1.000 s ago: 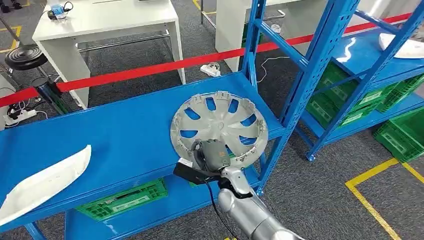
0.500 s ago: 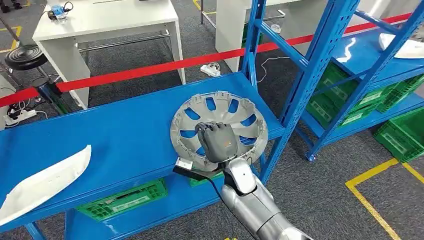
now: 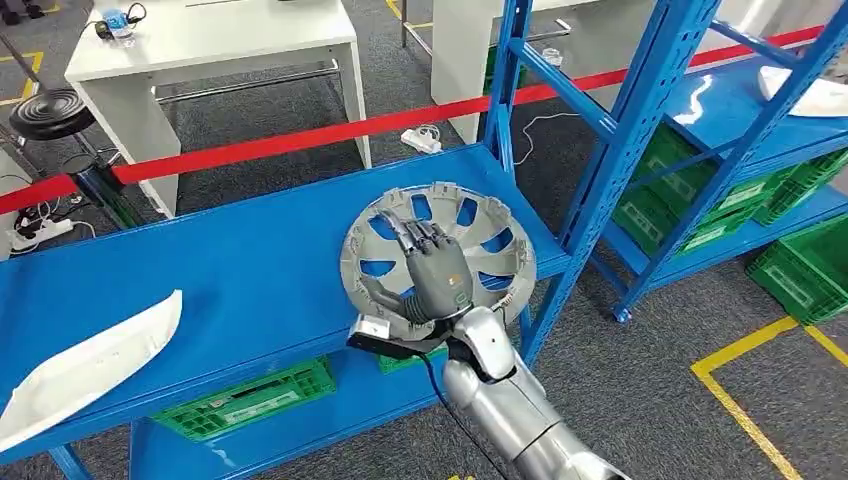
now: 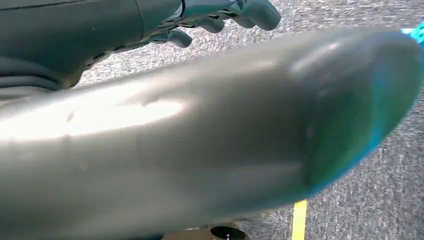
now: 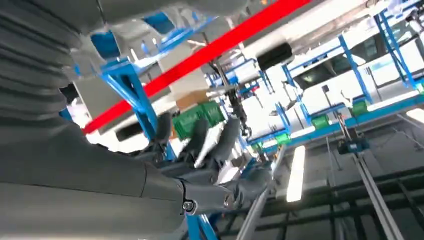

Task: Take the parts from the cabinet and place them on the table.

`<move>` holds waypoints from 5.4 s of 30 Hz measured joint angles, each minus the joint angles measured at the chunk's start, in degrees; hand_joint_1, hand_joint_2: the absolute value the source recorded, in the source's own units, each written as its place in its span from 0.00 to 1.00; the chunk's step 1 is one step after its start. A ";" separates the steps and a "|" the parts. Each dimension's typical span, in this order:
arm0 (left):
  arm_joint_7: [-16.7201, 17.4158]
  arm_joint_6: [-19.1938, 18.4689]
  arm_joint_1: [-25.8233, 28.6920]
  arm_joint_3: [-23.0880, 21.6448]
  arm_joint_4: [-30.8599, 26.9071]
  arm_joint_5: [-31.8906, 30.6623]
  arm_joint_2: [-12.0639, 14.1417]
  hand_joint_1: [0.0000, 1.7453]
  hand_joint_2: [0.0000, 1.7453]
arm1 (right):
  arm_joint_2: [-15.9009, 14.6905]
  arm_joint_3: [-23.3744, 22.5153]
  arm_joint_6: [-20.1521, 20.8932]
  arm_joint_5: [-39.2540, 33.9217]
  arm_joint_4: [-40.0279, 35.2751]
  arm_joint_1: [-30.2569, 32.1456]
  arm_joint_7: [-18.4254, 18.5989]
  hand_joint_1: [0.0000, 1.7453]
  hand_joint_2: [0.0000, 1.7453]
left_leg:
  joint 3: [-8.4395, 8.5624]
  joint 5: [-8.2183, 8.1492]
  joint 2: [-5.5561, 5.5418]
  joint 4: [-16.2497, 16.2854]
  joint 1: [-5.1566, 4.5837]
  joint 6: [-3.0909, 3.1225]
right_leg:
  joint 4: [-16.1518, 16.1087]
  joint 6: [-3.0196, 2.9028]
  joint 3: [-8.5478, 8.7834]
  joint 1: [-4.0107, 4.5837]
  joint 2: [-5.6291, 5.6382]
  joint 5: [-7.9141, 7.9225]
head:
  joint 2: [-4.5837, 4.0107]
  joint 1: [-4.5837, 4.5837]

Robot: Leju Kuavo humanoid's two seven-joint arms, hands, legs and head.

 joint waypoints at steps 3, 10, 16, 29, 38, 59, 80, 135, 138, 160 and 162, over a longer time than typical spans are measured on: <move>0.85 0.20 0.02 0.00 -0.02 -0.55 0.09 0.00 0.00 | 0.70 0.00 0.07 -0.15 -0.11 1.09 0.40 0.00 0.00 | -0.08 -0.28 0.00 0.25 -0.32 0.23 | -0.26 0.15 0.05 -0.33 0.00 0.06 | -0.02 -0.02; 1.51 0.57 0.08 0.00 -0.22 -0.83 0.61 0.00 0.00 | 1.33 0.00 0.92 -0.02 -1.81 2.61 1.05 0.00 0.00 | 0.49 0.90 0.32 -1.55 0.17 1.55 | 2.97 1.22 -1.33 -0.46 -0.16 -2.56 | -0.02 0.44; 1.25 0.50 0.08 0.02 -0.22 -0.46 0.57 0.00 0.00 | 1.33 -0.02 1.68 0.15 -1.73 2.92 1.05 0.00 0.00 | -0.53 0.91 0.45 -0.73 0.63 1.10 | 11.78 2.41 -5.96 -1.40 -0.23 -3.22 | -0.02 0.76; 2.36 0.37 0.16 0.04 -0.22 -0.74 0.48 0.00 0.00 | 1.79 -0.02 2.05 0.42 -0.98 2.27 1.03 0.00 0.00 | -7.19 -9.57 0.17 17.04 0.91 -2.50 | 2.62 -1.80 -5.46 -0.77 -0.16 2.69 | 0.00 0.92; 2.82 0.33 -0.02 0.07 -0.31 -1.03 0.57 0.00 0.00 | 1.94 -0.02 2.51 0.48 -0.55 2.21 1.05 0.00 0.00 | 4.05 -4.50 0.46 -0.58 -0.40 -0.56 | 2.18 -1.44 -7.14 -0.09 -0.23 3.21 | 0.00 1.00; 3.58 -3.15 0.10 0.09 -0.28 -1.95 0.79 0.00 0.00 | -4.37 -4.70 -1.18 2.47 20.64 -9.81 -2.86 0.00 1.00 | 3.33 -3.56 0.44 -0.24 -0.66 0.62 | 0.71 0.22 -6.99 -0.29 -0.17 6.48 | -0.02 1.03; 2.29 -3.28 -0.07 0.09 -0.28 -2.97 0.57 0.00 0.00 | -5.95 -6.95 -0.33 1.95 32.89 -14.13 -3.74 0.00 1.00 | 3.37 -3.54 0.46 -0.31 -0.65 0.64 | 0.73 0.22 -6.97 -0.27 -0.16 6.48 | -0.02 1.05; 2.56 -1.81 -0.02 0.07 -0.22 -4.13 0.48 0.00 0.00 | 1.14 -7.28 -14.29 -12.85 16.04 -5.01 -14.36 0.00 0.00 | 3.27 -3.50 0.44 -0.34 -0.61 0.58 | 0.75 0.20 -7.09 -0.24 -0.19 6.46 | -0.02 1.05; 2.82 -1.81 -0.05 0.07 -0.22 -4.26 0.52 0.00 0.00 | 2.27 -5.32 -11.31 -16.30 11.92 -2.72 -14.51 0.00 0.00 | 3.26 -3.50 0.43 -0.35 -0.60 0.58 | 0.75 0.15 -7.09 -0.23 -0.19 6.42 | -0.02 1.05; 1.90 -2.27 0.06 0.07 -0.11 -5.16 0.39 0.00 0.00 | 3.06 5.90 -4.55 -10.48 2.67 6.39 1.54 0.00 1.00 | 3.24 -3.51 0.45 -0.36 -0.60 0.57 | 0.74 0.16 -7.13 -0.22 -0.18 6.40 | -0.02 1.05; 2.23 -2.27 0.06 0.09 -0.11 -5.14 0.33 0.00 0.00 | 2.91 6.16 -4.26 -8.31 3.08 6.50 3.14 0.00 1.00 | 3.23 -3.51 0.45 -0.36 -0.60 0.57 | 0.74 0.16 -7.14 -0.22 -0.18 6.39 | -0.02 1.05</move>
